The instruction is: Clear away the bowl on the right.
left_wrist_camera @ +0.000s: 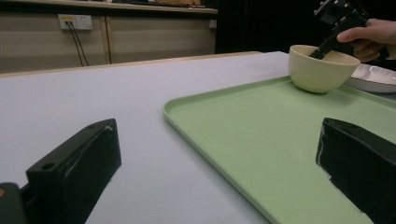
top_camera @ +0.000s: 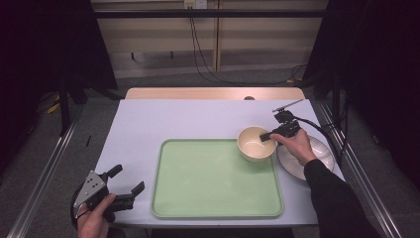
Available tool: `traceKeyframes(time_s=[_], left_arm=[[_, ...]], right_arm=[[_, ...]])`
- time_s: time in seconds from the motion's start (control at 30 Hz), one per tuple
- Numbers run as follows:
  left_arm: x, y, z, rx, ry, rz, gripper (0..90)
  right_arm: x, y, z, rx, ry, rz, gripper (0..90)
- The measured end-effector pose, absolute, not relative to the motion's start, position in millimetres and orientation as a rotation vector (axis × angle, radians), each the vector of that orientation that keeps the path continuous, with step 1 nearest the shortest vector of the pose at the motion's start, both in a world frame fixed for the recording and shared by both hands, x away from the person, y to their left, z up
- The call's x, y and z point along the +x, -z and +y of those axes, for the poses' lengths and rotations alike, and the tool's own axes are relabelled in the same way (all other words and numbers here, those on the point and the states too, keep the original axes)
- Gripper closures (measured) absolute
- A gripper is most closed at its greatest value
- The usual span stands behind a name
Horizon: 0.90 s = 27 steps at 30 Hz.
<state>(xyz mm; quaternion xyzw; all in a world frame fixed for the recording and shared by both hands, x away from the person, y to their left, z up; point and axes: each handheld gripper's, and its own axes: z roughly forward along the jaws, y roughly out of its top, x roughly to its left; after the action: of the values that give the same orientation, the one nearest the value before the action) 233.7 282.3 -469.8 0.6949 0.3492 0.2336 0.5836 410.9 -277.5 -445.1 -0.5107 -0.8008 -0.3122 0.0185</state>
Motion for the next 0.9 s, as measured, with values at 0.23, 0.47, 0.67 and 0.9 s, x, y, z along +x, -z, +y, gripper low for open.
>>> traceKeyframes(time_s=[0.23,0.47,0.67,0.9], left_arm=[[233.6,469.8,281.8,1.621,-0.541,0.816,0.0],[233.6,469.7,282.6,1.625,-0.545,0.815,0.1],[233.8,469.7,282.4,1.616,-0.542,0.818,0.1],[233.5,469.6,281.7,1.617,-0.539,0.816,0.1]], right_arm=[[411.0,449.2,-277.4,-1.599,0.965,-2.466,83.6],[410.8,451.8,-277.4,-1.590,0.975,-2.475,84.0],[408.9,452.8,-277.7,-1.604,0.972,-2.480,84.1],[405.3,454.3,-276.9,-1.601,1.013,-2.511,83.9]])
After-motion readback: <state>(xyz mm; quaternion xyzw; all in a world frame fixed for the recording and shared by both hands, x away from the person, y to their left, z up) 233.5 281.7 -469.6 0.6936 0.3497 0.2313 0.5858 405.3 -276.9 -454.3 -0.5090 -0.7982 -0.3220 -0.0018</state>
